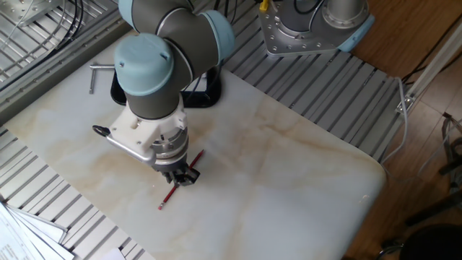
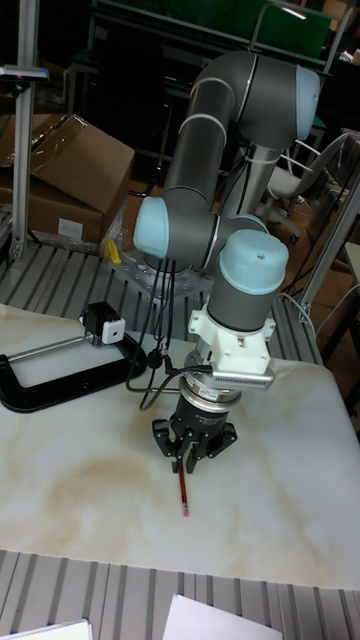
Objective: Insert the pencil into the pencil sharpener
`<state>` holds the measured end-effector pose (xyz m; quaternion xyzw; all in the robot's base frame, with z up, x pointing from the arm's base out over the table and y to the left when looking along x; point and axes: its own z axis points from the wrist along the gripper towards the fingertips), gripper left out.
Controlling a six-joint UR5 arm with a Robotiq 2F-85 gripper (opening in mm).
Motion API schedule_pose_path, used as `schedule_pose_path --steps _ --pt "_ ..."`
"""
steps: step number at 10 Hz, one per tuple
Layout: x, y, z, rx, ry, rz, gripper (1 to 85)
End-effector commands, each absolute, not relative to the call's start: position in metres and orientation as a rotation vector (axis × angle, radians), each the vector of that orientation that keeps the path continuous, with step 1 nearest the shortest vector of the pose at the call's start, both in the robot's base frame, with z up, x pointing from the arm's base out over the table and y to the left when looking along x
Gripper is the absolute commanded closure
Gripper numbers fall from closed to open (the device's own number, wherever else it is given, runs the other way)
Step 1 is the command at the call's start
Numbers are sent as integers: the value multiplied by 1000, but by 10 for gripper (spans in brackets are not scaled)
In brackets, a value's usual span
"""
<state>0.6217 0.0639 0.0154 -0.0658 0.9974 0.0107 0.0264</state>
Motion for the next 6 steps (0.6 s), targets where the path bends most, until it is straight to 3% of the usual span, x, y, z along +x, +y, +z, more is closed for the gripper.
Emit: schedule_pose_path --steps 1,6 --pt "615 61 12 -187 3081 46 573" --pt "622 74 2 -169 3060 63 583"
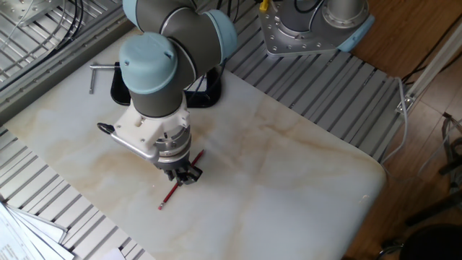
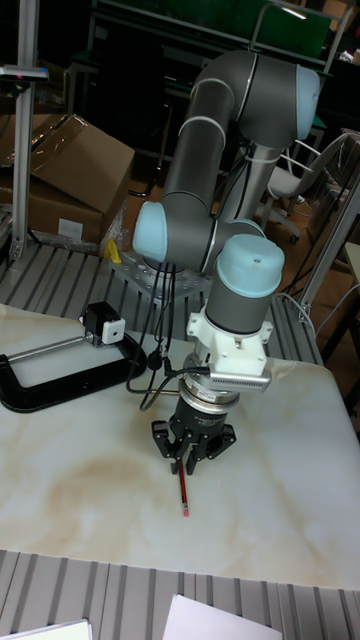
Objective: Insert the pencil into the pencil sharpener
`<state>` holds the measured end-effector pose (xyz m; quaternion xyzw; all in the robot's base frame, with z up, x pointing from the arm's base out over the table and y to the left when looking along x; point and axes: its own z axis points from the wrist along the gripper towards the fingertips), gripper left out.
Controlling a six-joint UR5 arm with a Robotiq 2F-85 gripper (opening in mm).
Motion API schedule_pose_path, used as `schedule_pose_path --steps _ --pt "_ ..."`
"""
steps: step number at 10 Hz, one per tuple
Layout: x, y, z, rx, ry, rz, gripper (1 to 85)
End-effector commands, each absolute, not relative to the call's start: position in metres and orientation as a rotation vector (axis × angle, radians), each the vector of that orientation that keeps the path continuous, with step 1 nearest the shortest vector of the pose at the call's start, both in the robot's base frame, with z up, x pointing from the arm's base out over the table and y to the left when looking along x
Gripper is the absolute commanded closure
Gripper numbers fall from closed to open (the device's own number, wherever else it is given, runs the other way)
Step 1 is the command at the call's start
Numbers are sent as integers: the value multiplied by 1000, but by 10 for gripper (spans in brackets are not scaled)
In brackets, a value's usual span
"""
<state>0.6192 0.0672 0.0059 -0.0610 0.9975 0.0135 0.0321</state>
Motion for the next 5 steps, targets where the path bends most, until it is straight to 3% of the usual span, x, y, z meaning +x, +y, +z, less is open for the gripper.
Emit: schedule_pose_path --steps 1,5 --pt "624 74 1 -178 3053 62 590" --pt "630 72 3 -194 3053 76 617"
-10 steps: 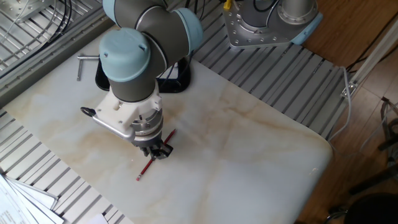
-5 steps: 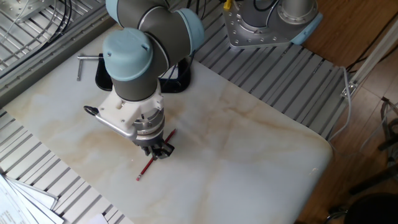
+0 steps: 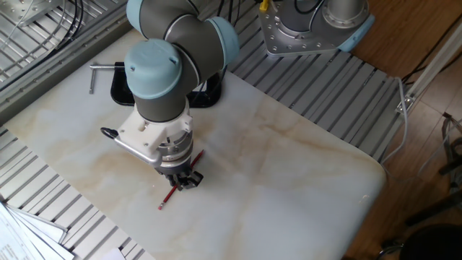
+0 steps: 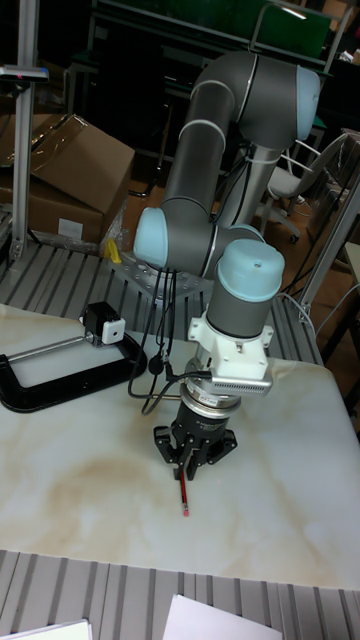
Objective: Insert the pencil into the pencil sharpener
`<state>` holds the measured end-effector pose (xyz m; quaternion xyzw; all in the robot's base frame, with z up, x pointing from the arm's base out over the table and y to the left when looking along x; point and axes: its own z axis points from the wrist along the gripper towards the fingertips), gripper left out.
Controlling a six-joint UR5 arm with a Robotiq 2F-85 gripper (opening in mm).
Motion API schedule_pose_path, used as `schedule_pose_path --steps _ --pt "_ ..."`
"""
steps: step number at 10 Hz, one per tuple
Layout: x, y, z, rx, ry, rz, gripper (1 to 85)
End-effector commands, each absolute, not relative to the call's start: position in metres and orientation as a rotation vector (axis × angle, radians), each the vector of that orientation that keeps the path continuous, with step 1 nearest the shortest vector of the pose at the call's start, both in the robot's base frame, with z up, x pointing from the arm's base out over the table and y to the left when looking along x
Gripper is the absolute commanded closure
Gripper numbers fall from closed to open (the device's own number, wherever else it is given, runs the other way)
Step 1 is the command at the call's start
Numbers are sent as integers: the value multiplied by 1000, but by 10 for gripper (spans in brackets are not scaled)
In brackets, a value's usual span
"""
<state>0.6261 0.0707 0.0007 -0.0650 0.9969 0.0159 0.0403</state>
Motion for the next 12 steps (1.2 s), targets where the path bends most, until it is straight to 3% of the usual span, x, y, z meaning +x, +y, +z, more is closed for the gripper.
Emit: schedule_pose_path --steps 1,12 --pt "630 71 3 -194 3054 78 627" --pt "630 70 -2 -190 3057 67 660"
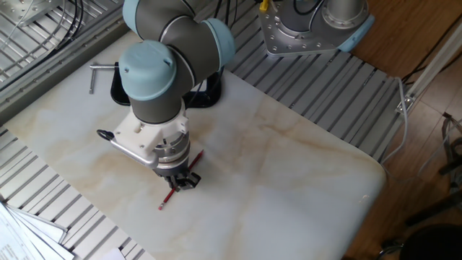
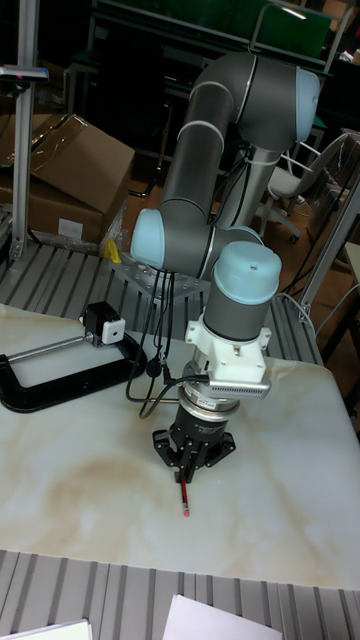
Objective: Insert the pencil into the pencil sharpener
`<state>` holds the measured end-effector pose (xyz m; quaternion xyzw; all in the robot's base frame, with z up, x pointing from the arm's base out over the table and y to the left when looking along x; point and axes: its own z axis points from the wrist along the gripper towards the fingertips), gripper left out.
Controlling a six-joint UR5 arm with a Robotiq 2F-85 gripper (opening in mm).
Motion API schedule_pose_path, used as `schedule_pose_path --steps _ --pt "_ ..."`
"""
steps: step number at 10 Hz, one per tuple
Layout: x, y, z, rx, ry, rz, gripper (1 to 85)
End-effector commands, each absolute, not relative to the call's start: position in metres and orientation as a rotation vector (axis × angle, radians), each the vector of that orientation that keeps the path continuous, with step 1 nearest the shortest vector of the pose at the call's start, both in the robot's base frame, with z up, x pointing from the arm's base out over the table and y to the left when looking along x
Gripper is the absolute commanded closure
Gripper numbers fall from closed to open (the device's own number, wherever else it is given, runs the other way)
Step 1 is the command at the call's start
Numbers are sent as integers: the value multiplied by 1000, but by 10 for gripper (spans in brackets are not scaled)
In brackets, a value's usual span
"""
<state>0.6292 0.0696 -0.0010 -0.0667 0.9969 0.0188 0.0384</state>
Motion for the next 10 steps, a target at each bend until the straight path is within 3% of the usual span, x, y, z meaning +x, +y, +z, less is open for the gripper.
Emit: schedule_pose_path --steps 1,3,4,10 --pt "631 70 -3 -190 3057 64 663" --pt "631 68 -1 -194 3055 59 687" --pt "635 67 6 -234 3027 61 840" --pt "639 83 64 -491 2924 23 840"
